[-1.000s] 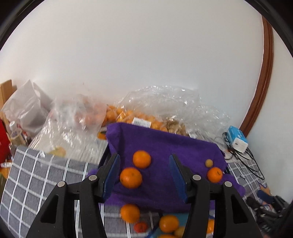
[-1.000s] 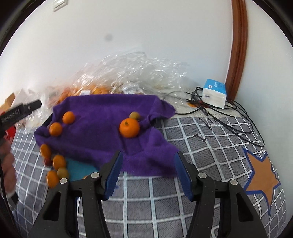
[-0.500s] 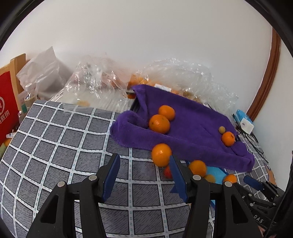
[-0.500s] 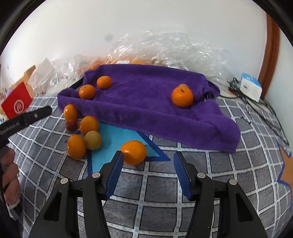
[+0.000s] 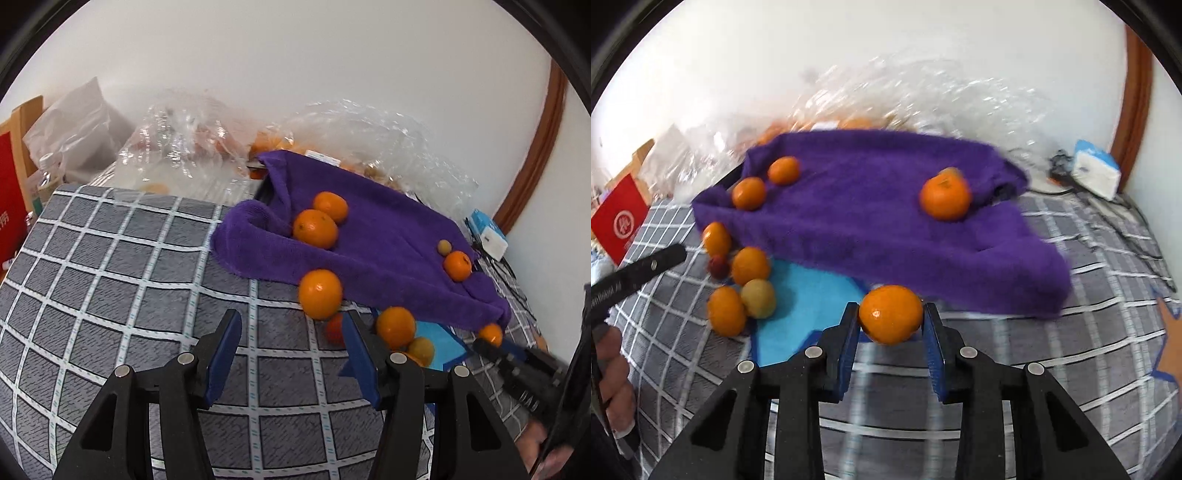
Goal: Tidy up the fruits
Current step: 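Grasp another orange on the tablecloth with the right gripper, then grasp an orange with the left gripper while the right gripper holds its orange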
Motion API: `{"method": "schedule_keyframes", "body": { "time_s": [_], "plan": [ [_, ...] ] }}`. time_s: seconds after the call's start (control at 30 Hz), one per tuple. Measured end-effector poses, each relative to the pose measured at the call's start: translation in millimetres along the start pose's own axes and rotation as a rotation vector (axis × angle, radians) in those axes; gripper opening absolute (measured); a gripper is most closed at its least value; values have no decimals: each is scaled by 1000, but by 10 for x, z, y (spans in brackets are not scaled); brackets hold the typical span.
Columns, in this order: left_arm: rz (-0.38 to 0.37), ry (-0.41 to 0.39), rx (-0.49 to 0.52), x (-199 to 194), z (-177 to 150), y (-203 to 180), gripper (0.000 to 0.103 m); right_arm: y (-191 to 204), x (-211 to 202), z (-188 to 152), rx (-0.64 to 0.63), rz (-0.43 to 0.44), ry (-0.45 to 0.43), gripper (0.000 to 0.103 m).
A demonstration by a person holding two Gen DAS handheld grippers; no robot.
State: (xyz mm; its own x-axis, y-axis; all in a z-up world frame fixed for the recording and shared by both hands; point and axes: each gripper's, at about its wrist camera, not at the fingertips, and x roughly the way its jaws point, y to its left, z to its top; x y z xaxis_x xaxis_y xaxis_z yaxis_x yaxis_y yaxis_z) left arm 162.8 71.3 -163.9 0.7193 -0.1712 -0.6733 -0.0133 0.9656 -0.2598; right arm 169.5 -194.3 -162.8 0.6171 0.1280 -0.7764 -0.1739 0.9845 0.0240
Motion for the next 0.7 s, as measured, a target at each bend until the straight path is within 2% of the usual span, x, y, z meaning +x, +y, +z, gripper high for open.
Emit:
{"method": "schedule_keyframes", "body": {
  "time_s": [0.13, 0.23, 0.33, 0.53, 0.63, 0.7],
  "plan": [
    [-31, 2, 38, -6, -33, -94, 54, -224, 43, -79, 16, -46, -5, 34],
    [-33, 3, 47, 2, -37, -127, 54, -333, 106, -106, 66, -22, 21, 34],
    [-51, 23, 29, 22, 24, -151, 54, -347, 69, -115, 70, -33, -5, 34],
    [13, 46, 57, 162, 213, -315, 54, -399, 100, -122, 102, -23, 11, 34],
    [44, 82, 8, 335, 240, -266, 54, -380, 103, -122, 96, -21, 13, 34],
    [36, 95, -33, 407, 250, -217, 49, -363, 106, -122, 92, -18, 17, 34]
  ]
}}
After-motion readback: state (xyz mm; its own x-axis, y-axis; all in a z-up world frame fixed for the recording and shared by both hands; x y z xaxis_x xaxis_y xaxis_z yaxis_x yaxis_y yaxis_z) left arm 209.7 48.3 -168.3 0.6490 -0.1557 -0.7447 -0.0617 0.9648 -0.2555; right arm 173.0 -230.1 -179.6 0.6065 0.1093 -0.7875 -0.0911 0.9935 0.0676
